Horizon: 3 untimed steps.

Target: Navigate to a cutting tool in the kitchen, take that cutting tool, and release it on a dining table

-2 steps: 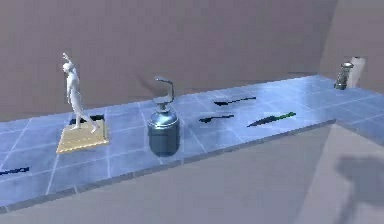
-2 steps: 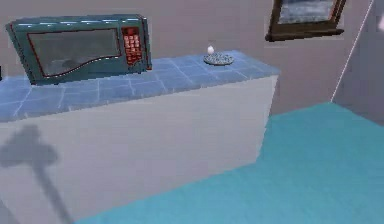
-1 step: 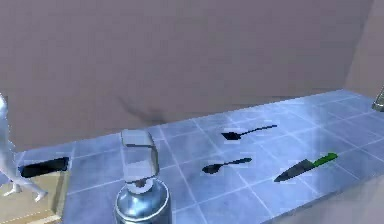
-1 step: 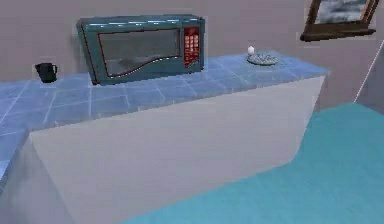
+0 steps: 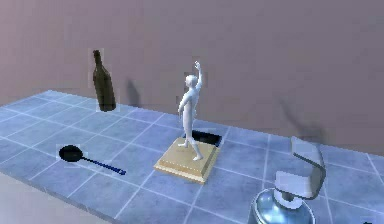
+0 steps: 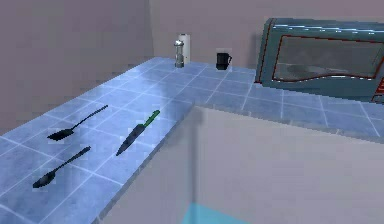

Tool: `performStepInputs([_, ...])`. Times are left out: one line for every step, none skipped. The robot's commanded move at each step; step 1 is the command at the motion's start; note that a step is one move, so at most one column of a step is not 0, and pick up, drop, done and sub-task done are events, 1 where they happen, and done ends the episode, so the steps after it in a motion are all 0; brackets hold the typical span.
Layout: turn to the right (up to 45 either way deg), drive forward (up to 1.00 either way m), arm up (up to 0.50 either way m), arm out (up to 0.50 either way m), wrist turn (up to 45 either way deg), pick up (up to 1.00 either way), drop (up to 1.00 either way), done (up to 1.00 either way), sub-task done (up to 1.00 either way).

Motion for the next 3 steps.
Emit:
performStepInputs([-9.0, 0.00, 0.00, 0.00, 0.0, 0.00, 0.00, 0.00, 0.00])
performStepInputs([0.0, 0.00, 0.50, 0.00, 0.0, 0.00, 0.00, 0.00, 0.00])
performStepInputs([0.0, 0.00, 0.38, 0.00, 0.0, 0.00, 0.00, 0.00, 0.00])
